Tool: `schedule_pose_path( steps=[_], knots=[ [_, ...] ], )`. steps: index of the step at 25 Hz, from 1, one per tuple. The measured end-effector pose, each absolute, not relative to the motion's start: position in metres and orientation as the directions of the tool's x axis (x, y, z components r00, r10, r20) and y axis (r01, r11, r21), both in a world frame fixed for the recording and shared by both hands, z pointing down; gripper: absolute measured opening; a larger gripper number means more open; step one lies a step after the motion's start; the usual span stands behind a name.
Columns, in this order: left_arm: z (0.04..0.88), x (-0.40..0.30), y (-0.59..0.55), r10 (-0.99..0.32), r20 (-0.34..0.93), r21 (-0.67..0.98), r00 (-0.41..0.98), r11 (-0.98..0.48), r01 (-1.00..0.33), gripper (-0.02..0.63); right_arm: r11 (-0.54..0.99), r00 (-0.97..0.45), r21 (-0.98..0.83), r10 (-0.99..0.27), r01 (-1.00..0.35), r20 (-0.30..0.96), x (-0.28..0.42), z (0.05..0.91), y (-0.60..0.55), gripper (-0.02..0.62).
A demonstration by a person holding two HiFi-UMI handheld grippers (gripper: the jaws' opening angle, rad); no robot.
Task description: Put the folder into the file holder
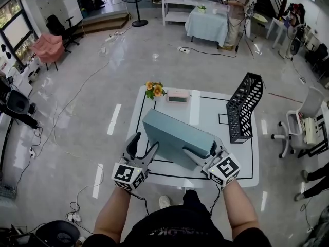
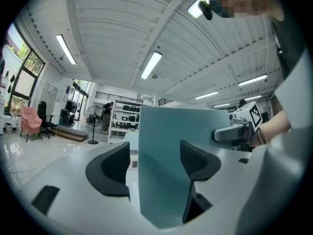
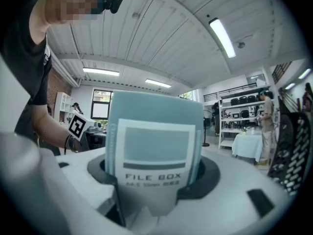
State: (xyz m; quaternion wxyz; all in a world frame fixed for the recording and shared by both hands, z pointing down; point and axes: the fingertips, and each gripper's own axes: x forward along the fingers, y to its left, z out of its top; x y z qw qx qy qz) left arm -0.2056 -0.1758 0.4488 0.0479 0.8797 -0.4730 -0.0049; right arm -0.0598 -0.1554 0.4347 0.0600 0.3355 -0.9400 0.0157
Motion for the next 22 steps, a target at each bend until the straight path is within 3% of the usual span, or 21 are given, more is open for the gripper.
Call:
schedule_pose_path(
  steps=[4, 13, 22],
  knots=[
    [0.436, -0.203, -0.171, -0.83, 0.021, 0.058, 0.557, -0.556, -0.829, 0.299, 0.699, -0.697, -0.017, -0.711, -0.715, 0.094, -0.038, 0.42, -0.156, 0.29],
    [0.426, -0.176, -0.157, -0.801, 0.021, 0.02, 0.599, -0.598, -0.801, 0.179, 0.531, -0.528, 0.008, -0.844, -0.847, 0.096, 0.009, 0.409, -0.136, 0.282],
    [0.424, -0.151, -0.148, -0.762, 0.025, 0.006, 0.647, -0.648, -0.762, 0.043, 0.331, -0.331, -0.02, -0.944, -0.943, 0.011, 0.065, 0.375, -0.111, 0.281]
  ],
)
